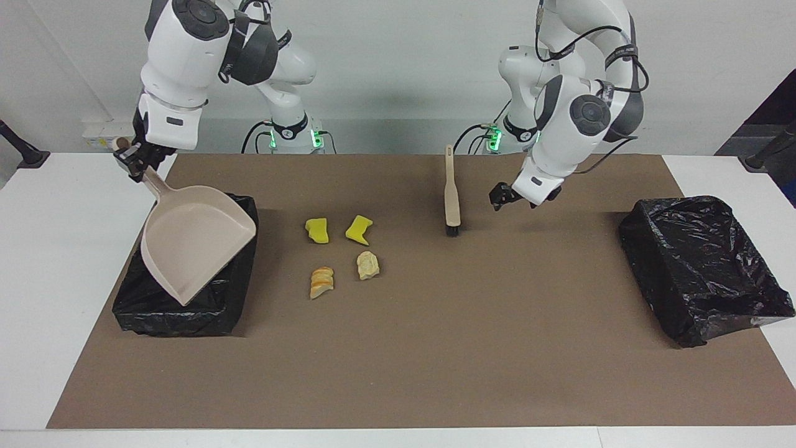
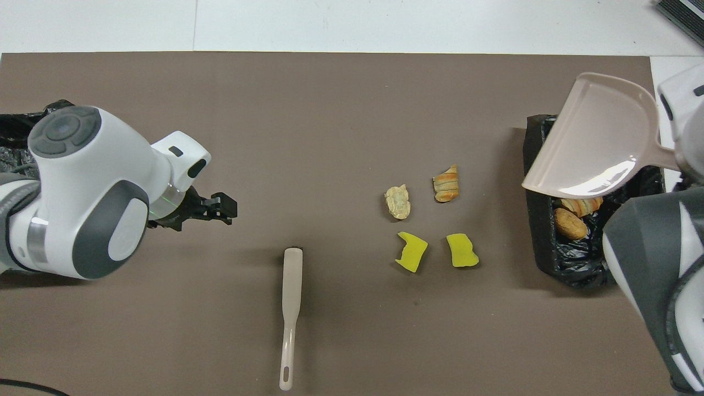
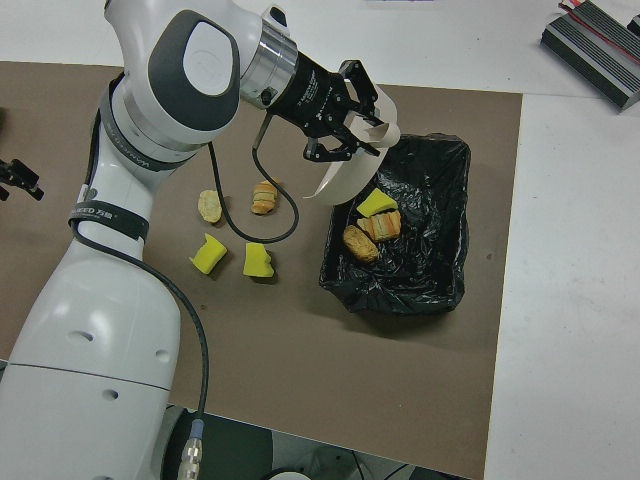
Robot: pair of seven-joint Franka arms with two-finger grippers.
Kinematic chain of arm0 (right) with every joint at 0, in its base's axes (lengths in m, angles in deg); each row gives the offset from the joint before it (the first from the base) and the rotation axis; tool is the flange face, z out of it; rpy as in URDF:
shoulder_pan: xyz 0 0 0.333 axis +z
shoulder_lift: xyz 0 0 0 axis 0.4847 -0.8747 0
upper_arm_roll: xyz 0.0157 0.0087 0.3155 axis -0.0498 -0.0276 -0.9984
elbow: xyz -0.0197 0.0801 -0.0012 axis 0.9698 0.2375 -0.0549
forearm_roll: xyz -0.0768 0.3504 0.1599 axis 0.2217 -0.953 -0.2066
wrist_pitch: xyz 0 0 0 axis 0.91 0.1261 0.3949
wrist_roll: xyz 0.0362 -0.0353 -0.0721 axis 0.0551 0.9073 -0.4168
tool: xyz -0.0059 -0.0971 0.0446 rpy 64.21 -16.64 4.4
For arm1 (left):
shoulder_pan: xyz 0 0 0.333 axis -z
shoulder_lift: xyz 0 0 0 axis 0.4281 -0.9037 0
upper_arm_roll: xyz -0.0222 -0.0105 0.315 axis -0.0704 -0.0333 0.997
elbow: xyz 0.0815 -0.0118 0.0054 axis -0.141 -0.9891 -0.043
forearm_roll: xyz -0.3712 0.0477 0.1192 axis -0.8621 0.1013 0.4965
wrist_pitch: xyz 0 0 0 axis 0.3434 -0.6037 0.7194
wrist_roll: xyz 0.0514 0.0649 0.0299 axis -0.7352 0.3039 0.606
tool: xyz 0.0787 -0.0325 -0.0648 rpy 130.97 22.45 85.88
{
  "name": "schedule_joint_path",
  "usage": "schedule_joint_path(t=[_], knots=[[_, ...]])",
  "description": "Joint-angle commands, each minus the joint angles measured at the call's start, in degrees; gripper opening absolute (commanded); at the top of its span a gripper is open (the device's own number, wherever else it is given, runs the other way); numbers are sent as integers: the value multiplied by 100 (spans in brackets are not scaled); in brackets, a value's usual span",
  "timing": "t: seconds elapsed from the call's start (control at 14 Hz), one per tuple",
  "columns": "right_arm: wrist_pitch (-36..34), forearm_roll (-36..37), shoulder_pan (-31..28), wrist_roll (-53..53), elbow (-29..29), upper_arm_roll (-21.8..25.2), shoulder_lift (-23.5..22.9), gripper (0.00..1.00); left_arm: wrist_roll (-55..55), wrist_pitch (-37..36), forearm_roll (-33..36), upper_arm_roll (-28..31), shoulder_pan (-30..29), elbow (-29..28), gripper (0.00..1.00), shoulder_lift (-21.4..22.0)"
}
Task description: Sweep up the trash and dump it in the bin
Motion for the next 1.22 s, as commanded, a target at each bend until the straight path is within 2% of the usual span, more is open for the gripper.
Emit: schedule_joint_path(t=[0.0,0.21,0.5,0.72,0.79,0.93,1.15], knots=[[-128,-737,335,-1366,409,-16,-185,0,-662,-260,277,-57,-476,458,100,-64],[-40,-1319,519,-3079,583,-33,-456,0,-1068,-269,312,-49,-777,704,100,85],[-14,-1451,1336,-5435,1645,-86,-1430,0,-1613,-295,312,-40,-874,775,100,322],[231,-1539,2030,-7194,2420,-95,-2292,0,-1633,-251,269,-40,-954,775,100,323],[467,-1565,2180,-7608,2465,-95,-2468,0,-1641,-216,268,-48,-936,775,100,314],[829,-2134,2269,-8172,2474,-130,-2697,0,-1641,-146,242,-49,-1005,801,100,323],[1303,-2146,2839,-8867,2509,-95,-3198,0,-1720,-242,286,-48,-989,846,100,331]])
